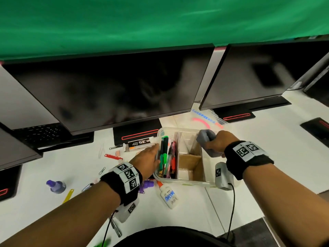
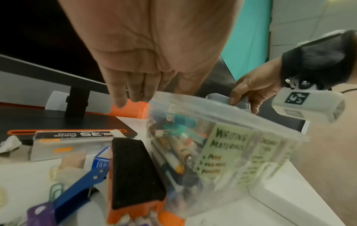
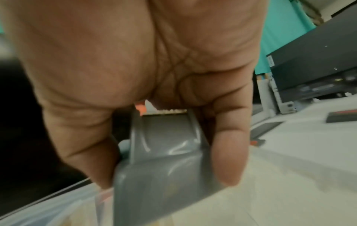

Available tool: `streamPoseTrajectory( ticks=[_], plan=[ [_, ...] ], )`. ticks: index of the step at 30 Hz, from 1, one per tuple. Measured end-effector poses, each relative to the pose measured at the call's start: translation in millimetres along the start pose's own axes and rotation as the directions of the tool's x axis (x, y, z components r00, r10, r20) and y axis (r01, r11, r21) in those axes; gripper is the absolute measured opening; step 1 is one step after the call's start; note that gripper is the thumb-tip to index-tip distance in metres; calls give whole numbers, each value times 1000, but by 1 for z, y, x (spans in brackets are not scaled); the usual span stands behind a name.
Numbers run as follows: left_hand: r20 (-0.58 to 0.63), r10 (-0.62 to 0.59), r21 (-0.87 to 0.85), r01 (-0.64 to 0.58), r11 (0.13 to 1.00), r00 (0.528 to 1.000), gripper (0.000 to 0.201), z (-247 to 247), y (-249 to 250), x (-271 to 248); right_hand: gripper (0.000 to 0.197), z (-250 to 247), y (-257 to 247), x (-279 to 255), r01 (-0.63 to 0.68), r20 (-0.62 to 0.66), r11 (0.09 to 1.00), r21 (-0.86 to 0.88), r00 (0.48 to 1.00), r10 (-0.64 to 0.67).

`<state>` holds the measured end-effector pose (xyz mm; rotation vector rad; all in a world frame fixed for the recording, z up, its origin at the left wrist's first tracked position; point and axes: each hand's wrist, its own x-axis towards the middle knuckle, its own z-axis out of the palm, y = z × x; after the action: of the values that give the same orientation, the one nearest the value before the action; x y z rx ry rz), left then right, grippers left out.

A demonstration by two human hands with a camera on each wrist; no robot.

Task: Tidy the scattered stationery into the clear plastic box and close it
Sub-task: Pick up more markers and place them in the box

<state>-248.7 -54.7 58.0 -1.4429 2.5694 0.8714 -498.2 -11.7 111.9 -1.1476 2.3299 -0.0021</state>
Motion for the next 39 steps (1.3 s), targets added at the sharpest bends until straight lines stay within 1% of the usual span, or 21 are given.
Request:
streamPoseTrajectory(
  ticks=[4,7,9,11,14,16,17,19,21,23,24,26,27,29,30,32,33,35,36,37,39],
  plan=[
    [-23,7,9,-7,1000,1000,60,5,-1,-4,33,11,7,4,-115,42,979,170,993,109],
    [-13,15,12,-15,1000,1000,60,3,-4,-6,27,15,8,0,-183,88,958,220,982,168],
    [0,10,14,-10,1000,1000,61,1,-5,-7,28,18,6,-7,-215,146,941,261,973,182],
    [11,2,14,-2,1000,1000,61,-1,-6,-8,23,23,3,-8,-208,227,959,191,960,163],
    [20,2,17,-2,1000,1000,62,-3,-3,-8,15,29,-2,0,-172,301,985,-32,938,173],
    [27,-2,9,2,1000,1000,62,-5,-2,-9,7,30,-8,3,-141,337,977,-160,922,188],
    [32,-3,5,3,1000,999,62,-6,-1,-9,5,32,-7,5,-145,340,975,-168,920,196],
    [40,-9,-2,9,1000,999,62,-6,-2,-10,8,36,-6,10,-152,348,982,-109,920,181],
    [42,-10,-10,11,1000,999,61,-6,-4,-11,19,42,-4,17,-173,345,982,-78,919,190],
    [42,-6,-25,7,1000,999,61,-6,-5,-10,27,46,-1,24,-233,388,972,-43,892,231],
    [40,0,-28,1,1000,999,61,-6,-6,-10,28,49,1,28,-248,399,969,-21,886,235],
    [38,17,-25,-16,1000,999,61,-6,-10,-9,26,49,2,29,-232,421,973,4,883,208],
    [37,23,-25,-22,999,999,62,-6,-12,-8,23,48,1,25,-223,409,974,24,892,194],
    [38,31,-36,-30,999,999,62,-6,-18,-6,10,40,-6,17,-200,338,974,102,928,155],
    [37,40,-49,-38,998,999,61,-7,-21,-5,10,37,-10,15,-179,289,972,151,949,129],
    [19,68,-84,-66,994,998,54,-9,-30,0,32,35,-17,13,-123,199,979,165,976,89],
    [-6,73,-99,-73,992,997,49,-10,-36,4,34,35,-21,11,-88,153,984,155,986,64],
    [-71,29,-110,-37,993,997,39,-10,-53,15,30,38,-30,0,-17,102,999,43,995,12],
    [-100,-11,-102,0,995,995,36,-10,-63,22,28,42,-32,-3,8,107,1000,-12,994,-6],
    [-125,-51,-85,40,996,991,35,-8,-73,28,25,46,-32,-6,23,113,999,-40,993,-18],
    [-138,-117,-31,114,993,983,40,-5,-92,40,22,52,-30,-7,37,131,999,-16,991,-34]
  ],
)
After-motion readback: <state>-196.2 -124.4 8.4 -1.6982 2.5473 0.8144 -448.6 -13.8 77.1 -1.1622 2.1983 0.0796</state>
